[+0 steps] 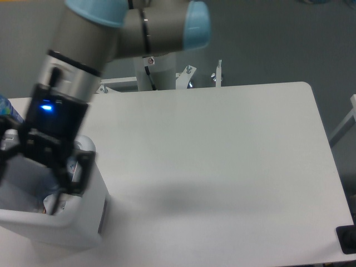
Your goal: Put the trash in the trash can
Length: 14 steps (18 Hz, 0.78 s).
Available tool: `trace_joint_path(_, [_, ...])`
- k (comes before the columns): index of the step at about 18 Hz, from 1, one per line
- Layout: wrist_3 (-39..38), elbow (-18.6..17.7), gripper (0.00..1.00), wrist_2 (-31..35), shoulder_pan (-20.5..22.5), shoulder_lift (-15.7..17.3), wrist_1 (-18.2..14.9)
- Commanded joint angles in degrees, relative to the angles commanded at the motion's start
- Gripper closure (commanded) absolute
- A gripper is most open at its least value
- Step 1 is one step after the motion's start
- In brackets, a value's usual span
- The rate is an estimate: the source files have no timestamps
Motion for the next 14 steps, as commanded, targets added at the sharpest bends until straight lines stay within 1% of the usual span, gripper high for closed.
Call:
trace_joint_path(3, [1.05,-2.28,0.0,0.09,6.51,0.18,-0.18])
trace_joint_path(6, [6.57,-6.84,0.0,0.79,11.61,0.09,-0.26])
trace_joint_path(8, [11.05,-10.1,0.0,1.75,14.6,0.09,-0.35])
trace_joint_path(9, [13.08,-11.15,0.0,2.37,16.18,0.09,-0.44])
trace_joint_path(14, [20.02,-14.85,0.0,6.49,21.9,-1.66,-0.7])
